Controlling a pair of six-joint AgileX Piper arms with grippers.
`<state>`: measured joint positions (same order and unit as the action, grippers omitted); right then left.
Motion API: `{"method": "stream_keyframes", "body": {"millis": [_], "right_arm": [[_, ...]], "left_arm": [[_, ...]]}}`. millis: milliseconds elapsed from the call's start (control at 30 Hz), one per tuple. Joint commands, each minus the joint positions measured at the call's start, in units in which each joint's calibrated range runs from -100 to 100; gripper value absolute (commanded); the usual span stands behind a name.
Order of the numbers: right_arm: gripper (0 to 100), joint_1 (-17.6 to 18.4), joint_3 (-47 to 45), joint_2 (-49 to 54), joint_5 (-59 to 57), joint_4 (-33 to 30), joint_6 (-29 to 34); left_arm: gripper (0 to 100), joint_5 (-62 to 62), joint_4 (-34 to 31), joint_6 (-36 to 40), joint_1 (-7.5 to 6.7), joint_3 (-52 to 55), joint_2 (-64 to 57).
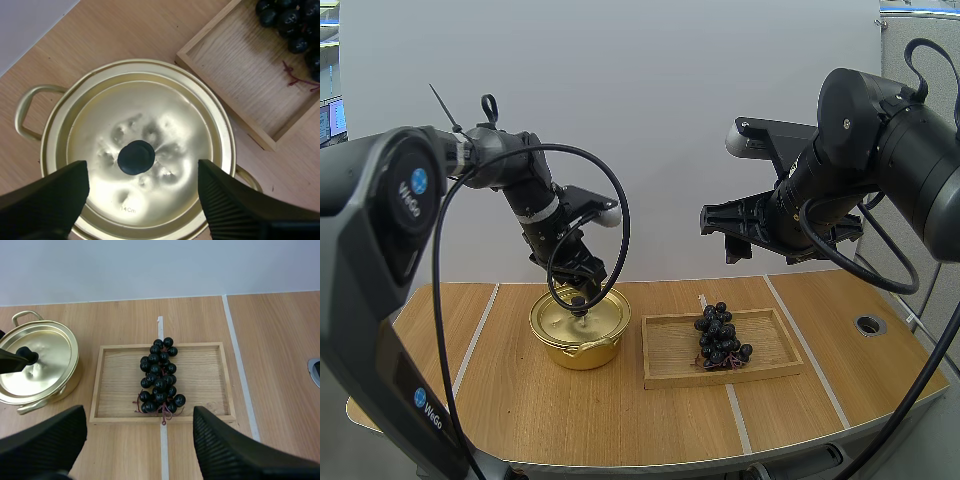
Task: Open the pot, put the grape inside, and close it
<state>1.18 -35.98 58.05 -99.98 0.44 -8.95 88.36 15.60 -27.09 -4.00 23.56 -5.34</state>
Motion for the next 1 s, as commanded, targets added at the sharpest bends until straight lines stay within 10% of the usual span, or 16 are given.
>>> {"method": "stream_keyframes", "body": {"millis": [0,967], "right_arm": [[100,-0.16,-0.11,0.22,-0.02,0.11,0.00],[100,-0.16,-0.11,0.22,-0.02,0.11,0.00]], "left_arm": [[100,-0.50,-4.69,2.44,-0.28,-3.40,6.83],[100,-4.96,-4.15,2.44,-0.28,-5.36,15.01]]}}
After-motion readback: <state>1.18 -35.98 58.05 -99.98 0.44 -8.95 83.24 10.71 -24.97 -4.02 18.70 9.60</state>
